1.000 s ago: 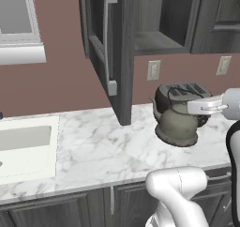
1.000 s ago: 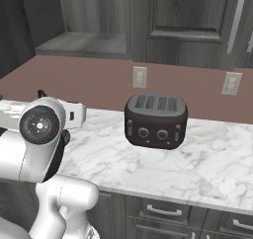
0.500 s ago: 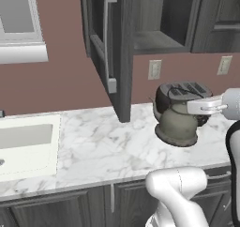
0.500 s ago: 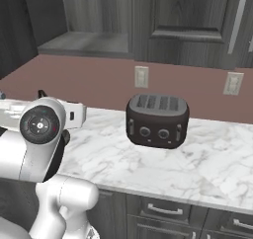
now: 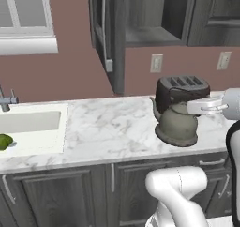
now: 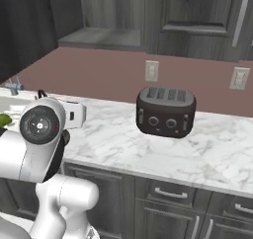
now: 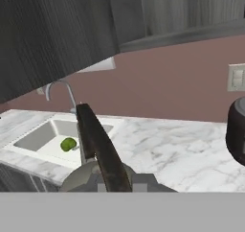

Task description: Open the cabinet, pick the kettle from the cabinet, and place it in the sink.

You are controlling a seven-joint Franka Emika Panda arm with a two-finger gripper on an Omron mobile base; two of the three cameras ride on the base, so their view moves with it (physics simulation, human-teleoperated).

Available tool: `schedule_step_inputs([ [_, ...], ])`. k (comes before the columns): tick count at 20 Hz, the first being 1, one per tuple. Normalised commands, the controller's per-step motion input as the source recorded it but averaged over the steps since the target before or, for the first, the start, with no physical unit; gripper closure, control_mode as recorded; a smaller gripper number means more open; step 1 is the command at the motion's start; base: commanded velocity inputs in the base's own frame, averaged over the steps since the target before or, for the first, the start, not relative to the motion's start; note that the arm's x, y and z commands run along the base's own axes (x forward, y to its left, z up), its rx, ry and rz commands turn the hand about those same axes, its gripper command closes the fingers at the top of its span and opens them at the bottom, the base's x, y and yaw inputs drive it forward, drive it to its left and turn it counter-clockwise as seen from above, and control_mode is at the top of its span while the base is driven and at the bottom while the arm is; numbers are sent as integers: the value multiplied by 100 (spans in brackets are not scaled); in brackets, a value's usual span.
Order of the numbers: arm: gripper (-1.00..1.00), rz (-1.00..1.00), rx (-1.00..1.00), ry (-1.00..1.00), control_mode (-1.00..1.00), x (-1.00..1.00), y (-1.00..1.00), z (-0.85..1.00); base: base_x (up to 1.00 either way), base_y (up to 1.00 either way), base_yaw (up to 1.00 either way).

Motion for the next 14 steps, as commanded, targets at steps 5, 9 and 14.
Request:
schedule_step_inputs([
  [5,100,0,0,0,100,0,0,0,-41,2,7],
  [9,100,0,0,0,100,0,0,0,-42,31,-7],
  [14,100,0,0,0,100,0,0,0,-37,48,-5],
])
